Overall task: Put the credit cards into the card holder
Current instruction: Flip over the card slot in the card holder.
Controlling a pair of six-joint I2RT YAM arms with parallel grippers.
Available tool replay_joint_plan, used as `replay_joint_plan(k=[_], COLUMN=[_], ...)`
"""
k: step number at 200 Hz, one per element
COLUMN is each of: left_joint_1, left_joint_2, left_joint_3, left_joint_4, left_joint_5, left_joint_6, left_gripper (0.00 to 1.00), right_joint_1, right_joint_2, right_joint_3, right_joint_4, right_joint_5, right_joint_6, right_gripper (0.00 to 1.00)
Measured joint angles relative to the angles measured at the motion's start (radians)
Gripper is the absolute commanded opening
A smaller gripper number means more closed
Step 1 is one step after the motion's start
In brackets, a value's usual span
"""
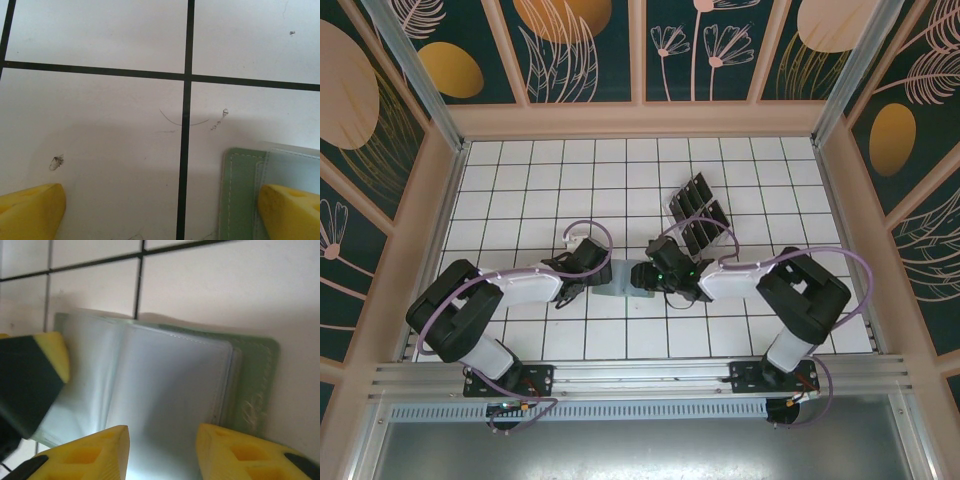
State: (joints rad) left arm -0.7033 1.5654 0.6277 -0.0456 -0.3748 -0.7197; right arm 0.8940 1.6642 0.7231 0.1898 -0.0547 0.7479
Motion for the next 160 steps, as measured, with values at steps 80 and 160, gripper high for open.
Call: replay_joint_plan(k=[80,160], left_joint_1=[0.0,0.0], left_joint_2=[0.011,0.004], left_joint_3=[0.001,-0.001], left_joint_4=[0.01,0.013], left_joint_5=[-0.007,-0.006], left_joint_6=[-0.012,-0.018], left_gripper=[0.97,0.98], right_joint_1=[-0.01,-0.01], right_joint_2=[0.055,0.061], right_joint_3=[0.023,0.023], right_joint_4=[0.096,0.142], right_joint_5=[-0.074,-0.132], right_joint_6=[-0.009,0.003], right_gripper=[0.42,0.42])
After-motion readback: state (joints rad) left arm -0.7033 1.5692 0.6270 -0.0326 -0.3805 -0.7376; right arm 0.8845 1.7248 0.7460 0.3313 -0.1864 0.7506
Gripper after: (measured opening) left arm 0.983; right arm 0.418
